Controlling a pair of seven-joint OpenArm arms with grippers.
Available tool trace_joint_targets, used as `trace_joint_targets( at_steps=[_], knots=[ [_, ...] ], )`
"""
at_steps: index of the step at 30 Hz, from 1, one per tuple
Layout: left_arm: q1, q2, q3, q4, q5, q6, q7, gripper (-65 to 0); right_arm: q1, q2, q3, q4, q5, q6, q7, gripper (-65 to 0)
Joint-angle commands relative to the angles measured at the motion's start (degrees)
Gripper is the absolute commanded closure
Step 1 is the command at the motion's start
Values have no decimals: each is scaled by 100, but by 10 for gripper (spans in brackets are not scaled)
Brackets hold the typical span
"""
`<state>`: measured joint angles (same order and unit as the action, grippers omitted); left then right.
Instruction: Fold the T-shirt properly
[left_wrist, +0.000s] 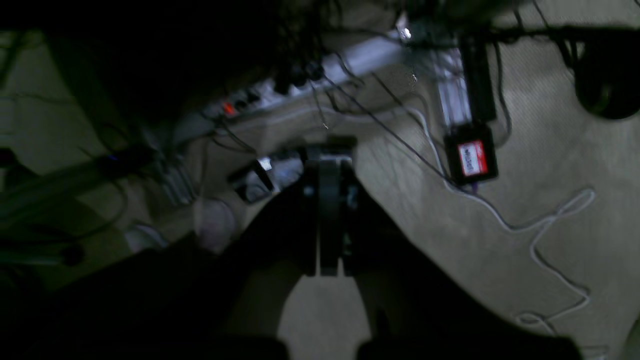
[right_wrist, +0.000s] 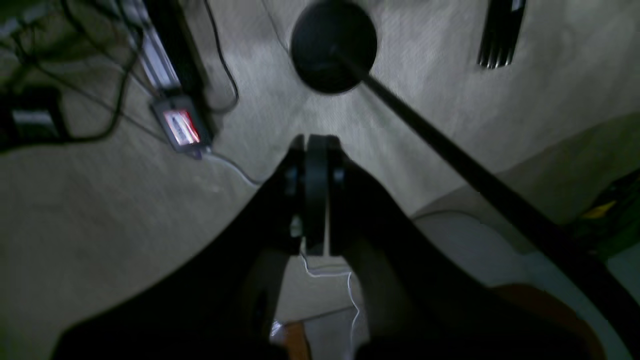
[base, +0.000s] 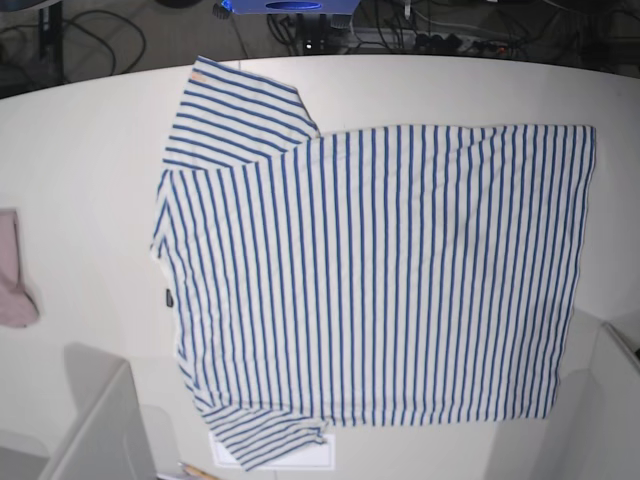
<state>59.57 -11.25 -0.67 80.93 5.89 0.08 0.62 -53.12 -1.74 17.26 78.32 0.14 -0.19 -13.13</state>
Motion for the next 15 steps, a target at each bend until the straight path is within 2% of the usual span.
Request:
trace_joint_targets(
  at_steps=[1, 4, 7, 10, 15],
  knots=[
    [254, -14, 10, 290, 13, 14, -146, 0, -213, 11, 107, 286, -1, -21, 51, 0],
    [667, -32, -96, 809, 13, 14, -682, 0, -485, -68, 310, 990, -1, -21, 42, 0],
    [1045, 4, -615, 1292, 31, 14, -1051, 0, -679, -261, 556, 1737, -1, -21, 42, 0],
    [1265, 30, -1116, 1811, 13, 14, -1069, 0, -740, -455, 793, 2458, -1, -12, 42, 0],
    [1282, 311, -1678, 2470, 4, 6, -1095, 0, -653, -543, 846, 3407, -1, -12, 42, 0]
  ],
)
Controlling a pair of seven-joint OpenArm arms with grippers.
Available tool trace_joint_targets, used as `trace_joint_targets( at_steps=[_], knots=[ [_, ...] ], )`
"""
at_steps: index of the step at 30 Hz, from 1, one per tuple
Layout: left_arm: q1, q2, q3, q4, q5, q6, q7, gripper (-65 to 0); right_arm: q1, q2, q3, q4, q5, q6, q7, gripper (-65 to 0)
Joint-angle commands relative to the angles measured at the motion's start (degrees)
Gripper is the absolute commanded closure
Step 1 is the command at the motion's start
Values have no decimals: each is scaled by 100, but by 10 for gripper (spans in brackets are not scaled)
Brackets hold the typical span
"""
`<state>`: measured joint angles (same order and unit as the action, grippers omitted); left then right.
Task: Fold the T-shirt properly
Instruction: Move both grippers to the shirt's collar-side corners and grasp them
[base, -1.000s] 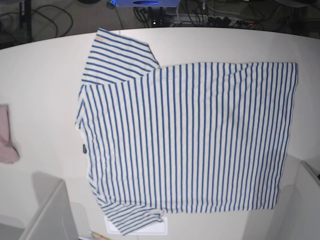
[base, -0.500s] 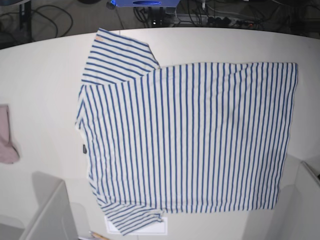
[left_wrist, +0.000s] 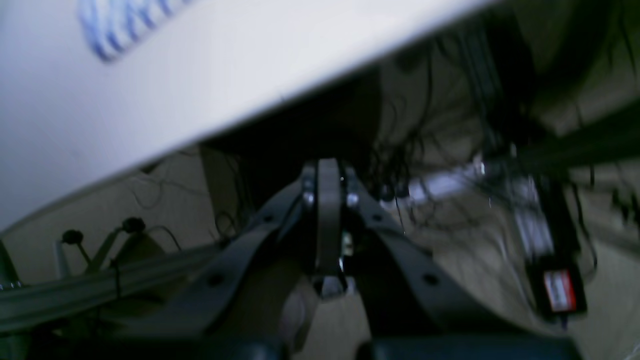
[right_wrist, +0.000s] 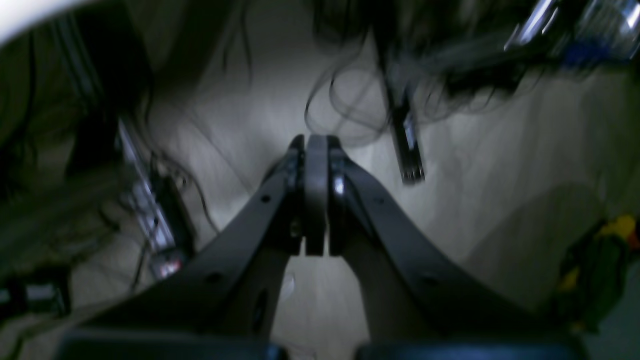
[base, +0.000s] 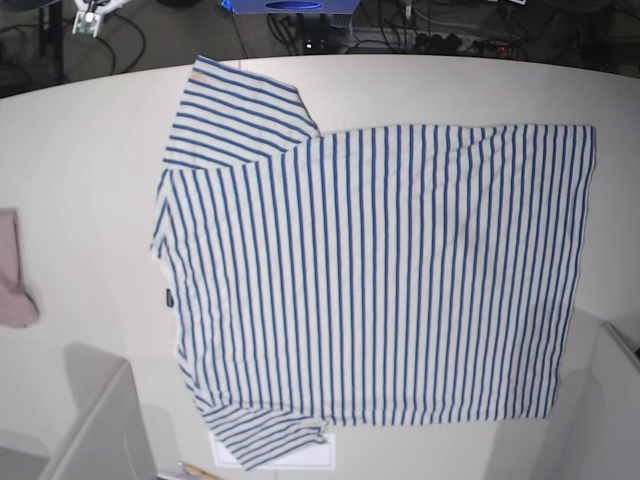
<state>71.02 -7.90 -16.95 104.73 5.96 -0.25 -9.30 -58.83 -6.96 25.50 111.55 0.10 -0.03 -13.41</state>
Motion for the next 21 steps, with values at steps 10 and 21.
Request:
trace_joint_targets(
  at_steps=[10, 21],
  knots=[
    [-425, 56, -138, 635, -662, 12, 152, 0, 947, 6, -339, 340, 733, -19, 71, 0],
    [-1094, -691, -956, 609, -2824, -23, 864, 0, 1949, 788, -576, 331, 3775, -19, -1723, 0]
  ],
)
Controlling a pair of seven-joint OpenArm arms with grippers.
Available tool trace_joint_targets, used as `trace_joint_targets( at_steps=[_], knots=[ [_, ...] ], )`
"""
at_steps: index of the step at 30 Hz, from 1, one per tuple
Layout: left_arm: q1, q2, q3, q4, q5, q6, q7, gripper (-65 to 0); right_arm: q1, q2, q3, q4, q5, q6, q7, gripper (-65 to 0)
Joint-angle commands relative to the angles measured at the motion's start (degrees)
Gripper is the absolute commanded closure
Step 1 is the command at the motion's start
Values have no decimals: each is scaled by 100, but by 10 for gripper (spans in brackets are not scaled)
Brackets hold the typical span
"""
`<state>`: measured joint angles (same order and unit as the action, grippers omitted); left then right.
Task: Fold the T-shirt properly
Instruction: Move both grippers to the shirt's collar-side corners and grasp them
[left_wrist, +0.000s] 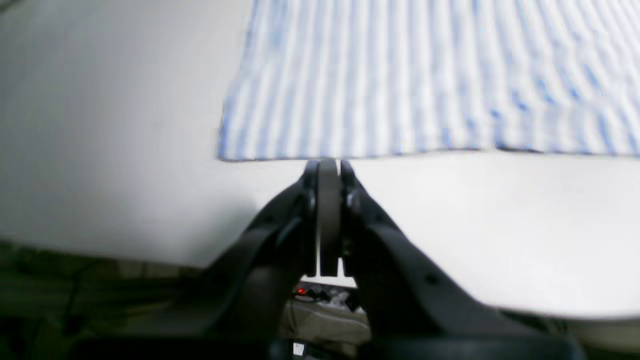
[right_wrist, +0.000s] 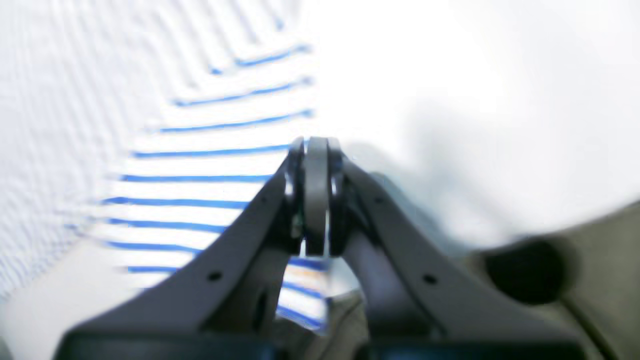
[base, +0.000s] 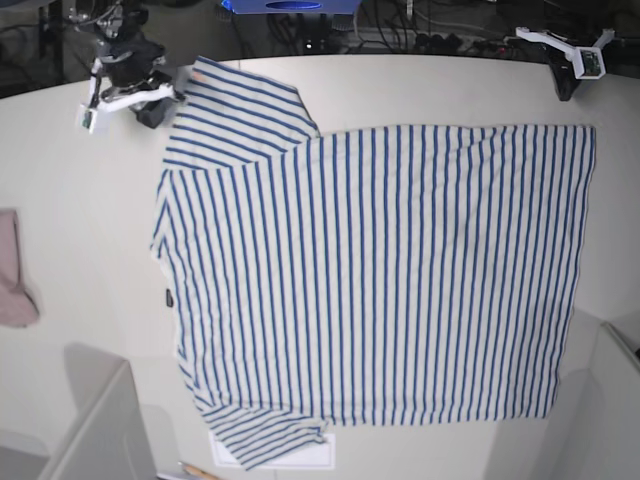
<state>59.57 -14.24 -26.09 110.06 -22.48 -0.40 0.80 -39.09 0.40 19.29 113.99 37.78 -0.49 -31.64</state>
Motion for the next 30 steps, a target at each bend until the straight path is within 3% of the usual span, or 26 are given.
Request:
trace_joint_targets(
  at_steps=[1, 3, 4, 9, 12, 14, 19, 27, 30],
  knots=[
    [8, -93, -86, 75, -68, -105, -146, 0, 54, 149, 45, 86, 332, 27, -76, 0],
    [-54, -110, -227, 58, -200, -447, -137, 0, 221, 360, 36, 77, 965, 27, -348, 0],
    [-63, -101, -297, 31, -262, -623, -137, -5, 300, 404, 45, 69, 1237, 27, -454, -56],
    [-388, -84, -692, -320, -596, -1116, -128, -268, 467, 474, 54, -221, 1642, 27, -665, -288],
    [-529, -84, -965, -725, -930, -1450, -128, -451, 467, 474, 54, -459, 1642, 27, -656, -329],
    [-599, -93, -1132, -962, -1141, -1608, -128, -517, 467, 483, 54, -573, 1633, 27, -647, -329],
    [-652, -93, -1457, -1226, -1247, -1995, -128, -490, 573, 694, 54, -1109, 1624, 27, -638, -327],
    [-827, -84, -1730, -1261, -1264, -2039, -128, -484, 564, 711, -26, -1549, 1624, 27, -674, -327],
    [-933, -84, -1791, -1428, -1273, -2039, -40, -484, 546, 729, -368, -1558, 1624, 27, -638, -327]
  ],
)
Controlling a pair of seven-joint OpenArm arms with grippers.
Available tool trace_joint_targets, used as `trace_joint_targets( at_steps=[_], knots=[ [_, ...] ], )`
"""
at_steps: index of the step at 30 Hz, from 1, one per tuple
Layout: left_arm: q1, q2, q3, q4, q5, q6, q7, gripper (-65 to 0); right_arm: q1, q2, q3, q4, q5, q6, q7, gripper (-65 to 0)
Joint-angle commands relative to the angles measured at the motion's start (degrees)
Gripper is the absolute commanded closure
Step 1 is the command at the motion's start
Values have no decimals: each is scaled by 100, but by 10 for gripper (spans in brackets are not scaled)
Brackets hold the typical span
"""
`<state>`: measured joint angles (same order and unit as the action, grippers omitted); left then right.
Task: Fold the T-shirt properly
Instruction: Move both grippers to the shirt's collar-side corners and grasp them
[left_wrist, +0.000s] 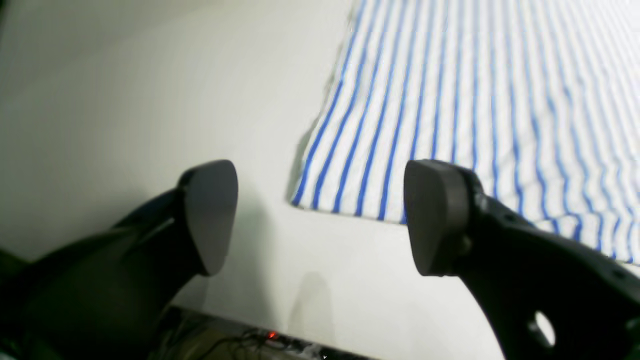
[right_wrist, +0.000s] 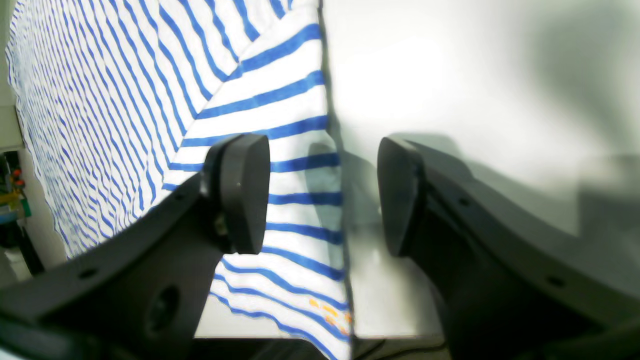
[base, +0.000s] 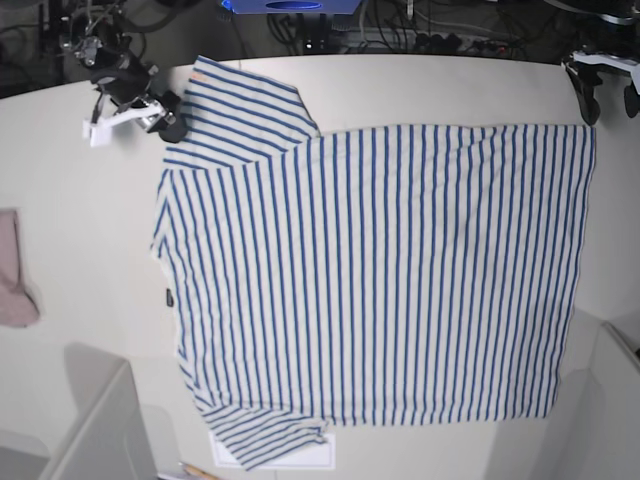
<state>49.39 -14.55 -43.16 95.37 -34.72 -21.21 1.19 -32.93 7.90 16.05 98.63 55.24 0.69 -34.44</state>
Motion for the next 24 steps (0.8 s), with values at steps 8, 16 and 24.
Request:
trace_joint_targets(
  at_steps=[8, 16, 24],
  knots=[
    [-468, -53, -858, -170, -875, -433, 1353, -484, -79, -38, -326, -241, -122, -91, -359, -323],
    [-1040, 35, -1456, -583, -884, -934, 2347, -484, -70, -3, -317, -434, -122, -91, -350, 0],
    [-1470, 26, -1421, -1076, -884, -943, 2479, -434, -70, -3, -300, -408, -122, -91, -359, 0]
  ],
)
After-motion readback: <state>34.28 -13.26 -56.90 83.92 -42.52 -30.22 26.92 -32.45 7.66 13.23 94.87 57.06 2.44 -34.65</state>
